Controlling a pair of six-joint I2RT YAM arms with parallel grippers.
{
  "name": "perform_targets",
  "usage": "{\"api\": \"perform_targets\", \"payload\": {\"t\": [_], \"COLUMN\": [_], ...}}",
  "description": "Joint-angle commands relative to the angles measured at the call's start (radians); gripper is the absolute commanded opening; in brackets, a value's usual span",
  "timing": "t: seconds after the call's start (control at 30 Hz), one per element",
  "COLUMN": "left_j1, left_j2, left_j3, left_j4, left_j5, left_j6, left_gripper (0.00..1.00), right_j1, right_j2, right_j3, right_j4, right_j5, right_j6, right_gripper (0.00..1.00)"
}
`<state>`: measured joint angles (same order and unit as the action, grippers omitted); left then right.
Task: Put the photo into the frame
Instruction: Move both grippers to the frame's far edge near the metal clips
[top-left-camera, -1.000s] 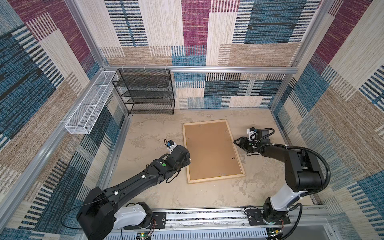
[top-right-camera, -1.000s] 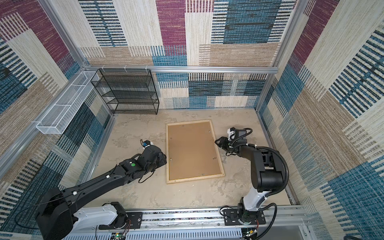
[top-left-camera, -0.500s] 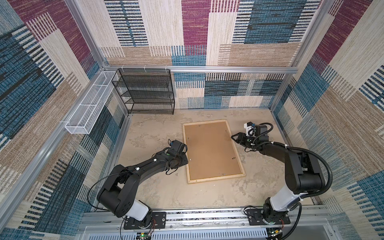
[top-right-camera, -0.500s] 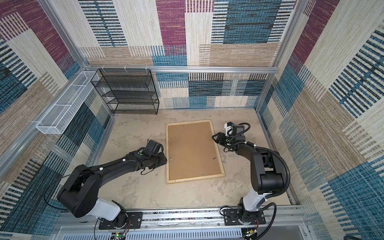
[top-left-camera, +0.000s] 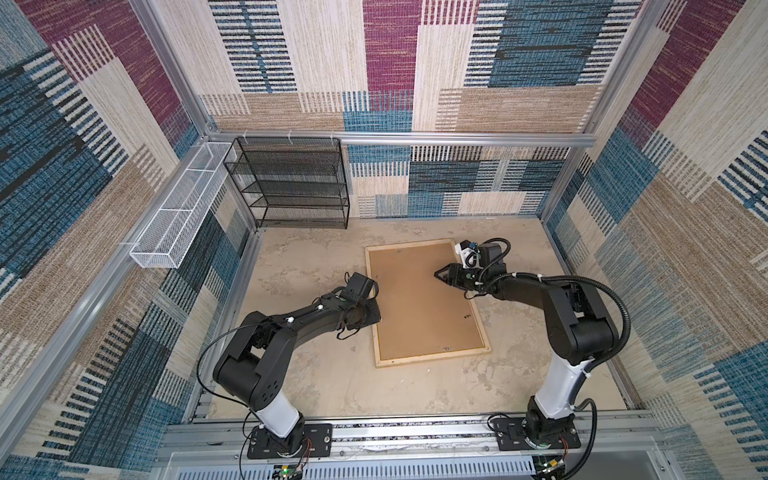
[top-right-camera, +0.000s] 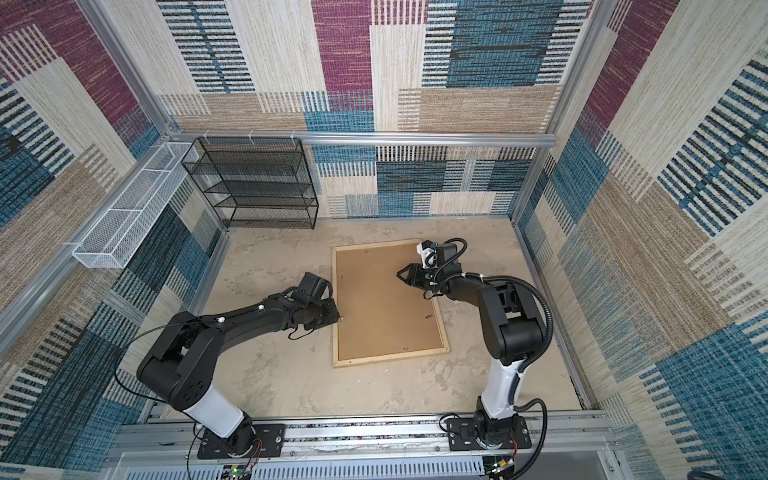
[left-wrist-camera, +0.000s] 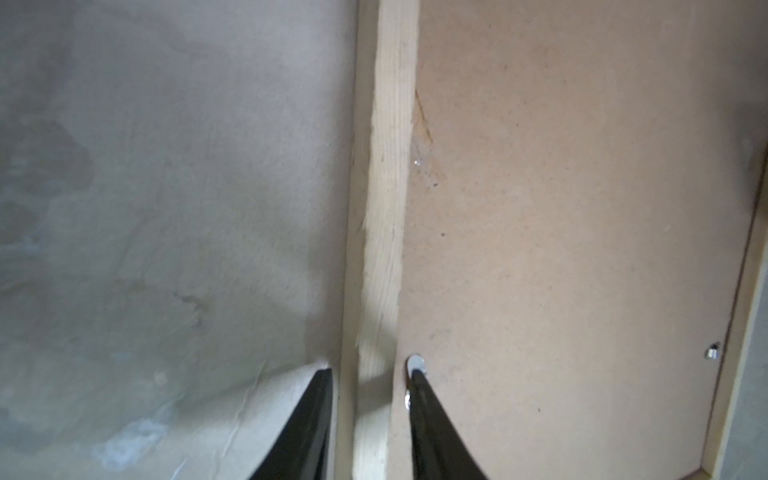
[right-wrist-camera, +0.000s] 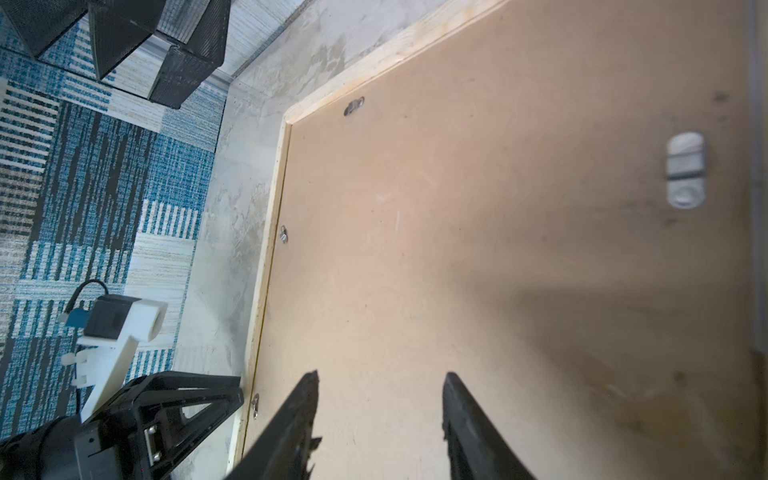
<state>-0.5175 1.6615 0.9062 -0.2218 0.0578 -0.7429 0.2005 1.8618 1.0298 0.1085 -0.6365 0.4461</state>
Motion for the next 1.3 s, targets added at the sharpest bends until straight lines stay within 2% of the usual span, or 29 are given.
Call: {"api": "perform_targets", "payload": {"t": [0.0,0.27,0.43,0.63,0.93,1.27], "left_j1": [0.018,0.075,0.083,0.086,0.087,0.084], "left_j2": [0.026,0.14,0.216,0.243,0.201,0.123], "left_j3": [0.031,0.151,0.232,0.27,0.226,0.105], "left_j4": [0.017,0.041,0.007,0.014,0.013,0.085], "left_j5": [-0.019,0.027,0.007,0.02,0.017,0.068], "left_j6": [0.062,0.14,0.169,0.186,0.184,0.169], "left_gripper": [0.35,0.36,0.3,0.22,0.12,0.11], "right_j1": [0.011,0.049,0.066,0.08,0.1,0.193], "right_j2": [0.017,0.061,0.073,0.071,0.071,0.126], "right_j3": [0.019,0.07,0.072,0.065,0.07,0.13], "right_j4": [0.04,0.046,0.062,0.067,0.076,0.146], "right_j5": [-0.019,-0.03,-0.029,-0.026,-0.035,-0.06], "right_j6": [0.02,0.027,0.039,0.04,0.043,0.098], "right_gripper": [0.5,0.5,0.5,0.5,0.5,0.47]}}
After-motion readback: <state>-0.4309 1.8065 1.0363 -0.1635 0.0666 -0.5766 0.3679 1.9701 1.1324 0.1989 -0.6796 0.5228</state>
